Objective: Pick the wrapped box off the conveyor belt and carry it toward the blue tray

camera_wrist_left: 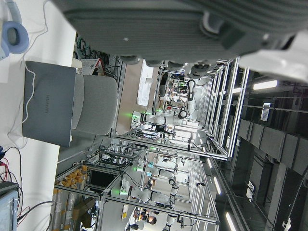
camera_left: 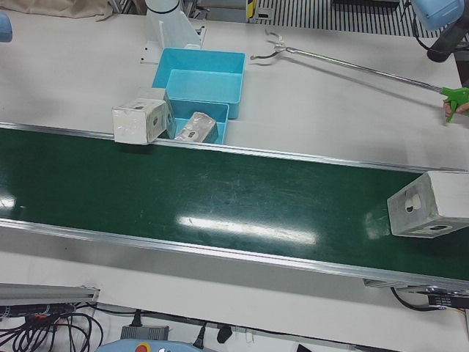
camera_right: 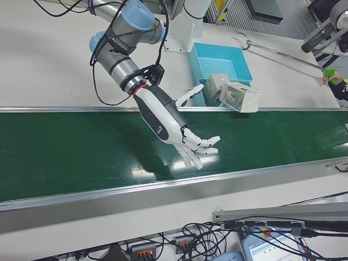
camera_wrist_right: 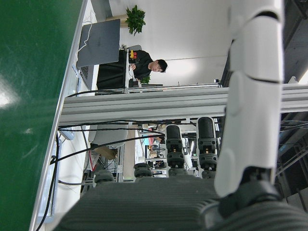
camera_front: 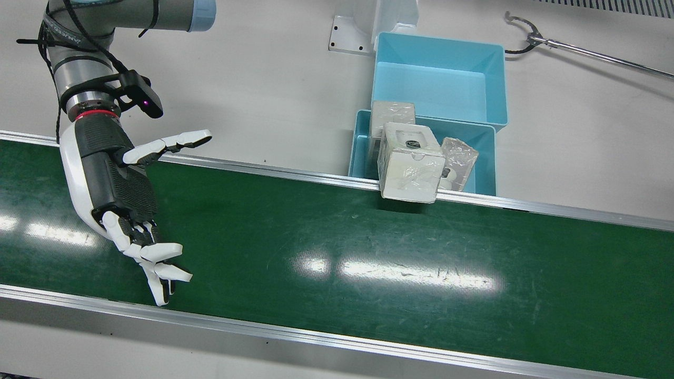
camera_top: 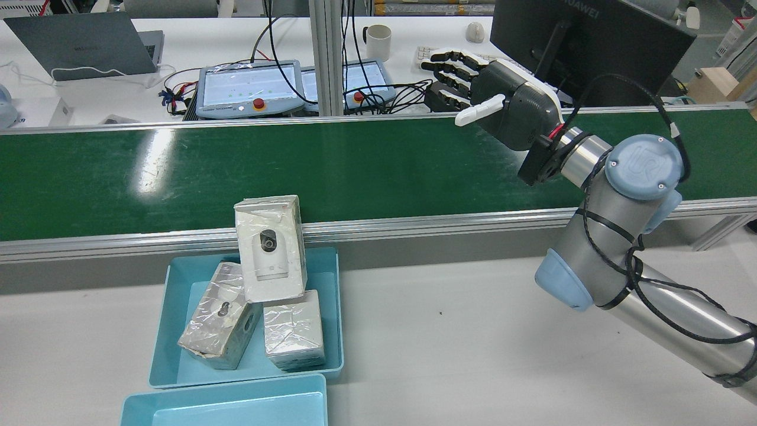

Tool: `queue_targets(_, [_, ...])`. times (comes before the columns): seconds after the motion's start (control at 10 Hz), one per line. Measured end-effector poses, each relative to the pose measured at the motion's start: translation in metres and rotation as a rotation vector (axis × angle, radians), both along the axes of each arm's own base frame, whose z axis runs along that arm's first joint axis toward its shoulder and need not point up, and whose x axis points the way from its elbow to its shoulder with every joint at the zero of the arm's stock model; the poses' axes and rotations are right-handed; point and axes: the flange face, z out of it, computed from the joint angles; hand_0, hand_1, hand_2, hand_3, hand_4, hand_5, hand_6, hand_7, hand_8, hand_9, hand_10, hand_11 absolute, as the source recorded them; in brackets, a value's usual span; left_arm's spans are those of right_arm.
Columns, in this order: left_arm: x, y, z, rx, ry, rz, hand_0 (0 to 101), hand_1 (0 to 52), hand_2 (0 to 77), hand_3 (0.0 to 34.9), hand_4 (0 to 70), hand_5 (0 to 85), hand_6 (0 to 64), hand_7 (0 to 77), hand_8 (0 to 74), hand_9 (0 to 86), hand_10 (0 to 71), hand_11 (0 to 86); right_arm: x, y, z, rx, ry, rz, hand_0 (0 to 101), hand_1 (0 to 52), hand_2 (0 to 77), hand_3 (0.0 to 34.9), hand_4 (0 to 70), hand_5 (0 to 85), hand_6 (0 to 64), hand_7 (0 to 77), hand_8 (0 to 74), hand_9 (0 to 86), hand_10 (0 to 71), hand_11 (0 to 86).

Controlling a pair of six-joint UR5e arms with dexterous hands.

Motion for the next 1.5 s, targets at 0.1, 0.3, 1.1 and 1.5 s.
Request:
queue_targets(0.1, [0.000,0.000,0.000,0.000,0.000,0.000,0,0.0,0.5,0.0,0.0,1.1,0.5,0.0,0.0,0.0,0.0,0.0,-0.001,0.000,0.004,-0.002,0.001,-0.002,47,10.4,4.4,19.6,9.8,32.7,1.6,22.4,0.0,4.4,0.0,1.6])
queue_targets(0.3, [0.000,0.000,0.000,0.000,0.000,0.000,0,0.0,0.5,0.0,0.0,1.1,0.0,0.5,0.0,0.0,0.5,0.0,0.000,-0.001,0.006,-0.002,0.004,0.000,46,3.8,2.2,22.0,9.8,30.5,1.6,22.4,0.0,4.4,0.0,1.6])
queue_targets(1.1, [0.000,0.000,0.000,0.000,0.000,0.000,0,0.0,0.5,0.0,0.0,1.1,0.5,0.0,0.0,0.0,0.5,0.0,0.005,-0.003,0.006,0.001,0.008,0.008,47,12.5,12.0,21.9,10.9,35.5,2.2,24.5,0.0,6.0,0.0,1.6])
queue_targets(1.5, [0.000,0.000,0.000,0.000,0.000,0.000,0,0.0,0.5,0.0,0.0,1.1,0.5,0.0,0.0,0.0,0.5,0.0,0.010,-0.005,0.007,0.000,0.008,0.018,47,12.5,13.1,23.2,12.0,36.0,2.7,24.5,0.0,6.5,0.0,1.6])
